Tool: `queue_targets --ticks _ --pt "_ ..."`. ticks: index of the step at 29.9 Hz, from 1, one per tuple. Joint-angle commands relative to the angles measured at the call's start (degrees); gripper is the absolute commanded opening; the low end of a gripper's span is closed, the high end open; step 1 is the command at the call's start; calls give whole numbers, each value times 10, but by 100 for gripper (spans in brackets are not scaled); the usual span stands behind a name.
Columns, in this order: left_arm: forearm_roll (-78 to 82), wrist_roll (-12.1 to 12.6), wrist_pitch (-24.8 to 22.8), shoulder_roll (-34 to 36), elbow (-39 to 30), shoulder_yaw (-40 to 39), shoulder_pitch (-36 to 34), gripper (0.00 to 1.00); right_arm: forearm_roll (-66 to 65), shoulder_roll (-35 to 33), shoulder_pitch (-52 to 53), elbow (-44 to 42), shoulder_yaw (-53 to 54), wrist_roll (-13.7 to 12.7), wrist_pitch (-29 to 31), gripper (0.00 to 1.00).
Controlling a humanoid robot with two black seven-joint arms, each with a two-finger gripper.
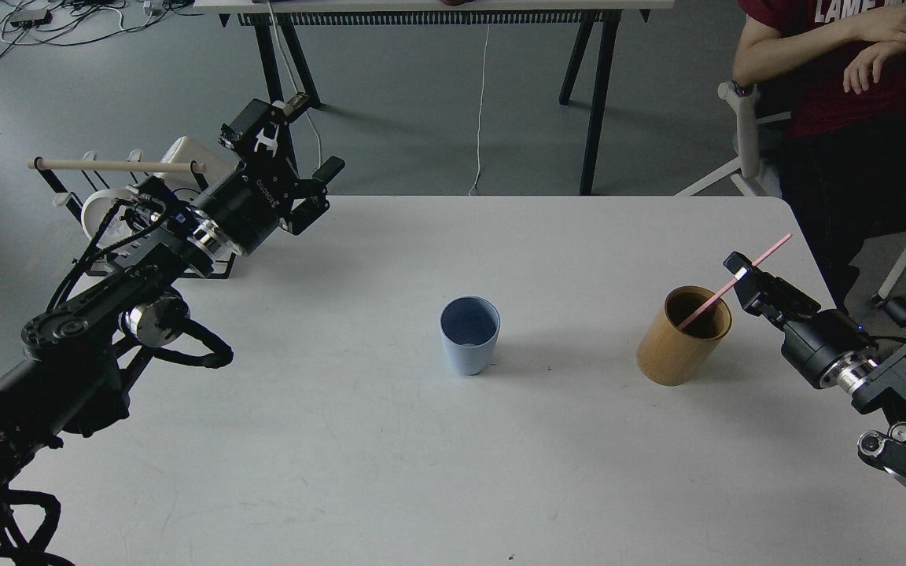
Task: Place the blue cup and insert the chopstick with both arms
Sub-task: 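Grasp the pink stick in the tan cup with the right gripper and lift, then carry the pink stick over the blue cup and lower it inside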
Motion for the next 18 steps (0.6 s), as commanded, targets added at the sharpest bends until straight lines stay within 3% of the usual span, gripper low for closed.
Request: queue_targets --ticks 1,7,10,14,18 --pt "0 0 0 -1 0 0 3 99 5 -47 9 58 11 0 0 0" --pt "-3 0 0 -5 2 0 7 99 9 -158 10 158 69 0 0 0" --pt "-6 0 0 -11 7 1 9 99 12 -176 21 194 102 0 0 0" --pt "-6 0 0 -12 14 2 12 99 23 -157 83 199 91 0 0 0" --pt "-7 0 0 -12 14 4 24 99 11 -66 180 182 17 0 0 0"
